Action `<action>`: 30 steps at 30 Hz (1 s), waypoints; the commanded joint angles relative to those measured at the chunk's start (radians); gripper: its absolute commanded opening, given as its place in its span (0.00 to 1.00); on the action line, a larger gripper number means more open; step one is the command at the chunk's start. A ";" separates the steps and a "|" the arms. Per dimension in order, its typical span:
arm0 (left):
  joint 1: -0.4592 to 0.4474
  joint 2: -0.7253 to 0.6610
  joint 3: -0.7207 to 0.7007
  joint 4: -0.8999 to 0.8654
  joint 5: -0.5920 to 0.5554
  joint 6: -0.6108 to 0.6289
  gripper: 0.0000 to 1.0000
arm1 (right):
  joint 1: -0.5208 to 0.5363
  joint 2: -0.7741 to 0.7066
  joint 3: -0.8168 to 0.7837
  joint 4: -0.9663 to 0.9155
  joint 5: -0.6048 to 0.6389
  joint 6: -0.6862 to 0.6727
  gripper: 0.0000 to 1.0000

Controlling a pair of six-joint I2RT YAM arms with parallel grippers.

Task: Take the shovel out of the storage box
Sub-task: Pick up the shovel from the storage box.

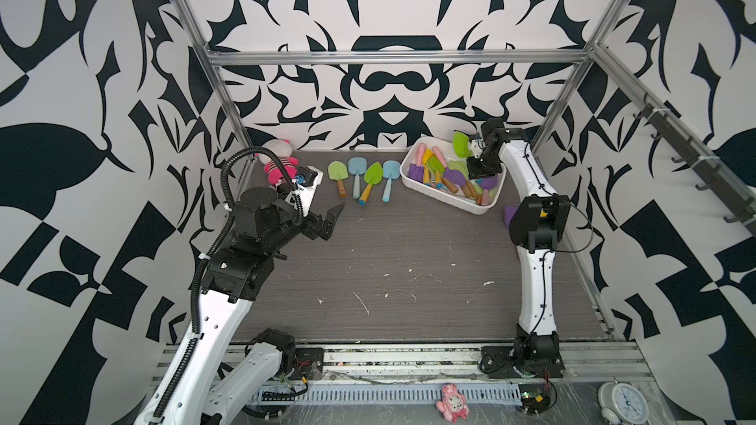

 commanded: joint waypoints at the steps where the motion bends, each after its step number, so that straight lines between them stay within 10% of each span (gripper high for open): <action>1: 0.002 -0.020 -0.019 0.007 -0.004 -0.005 1.00 | 0.002 -0.079 0.031 0.025 -0.033 0.022 0.00; 30: 0.002 0.015 -0.017 0.060 0.036 -0.017 0.99 | 0.003 -0.541 -0.590 0.378 -0.238 0.214 0.00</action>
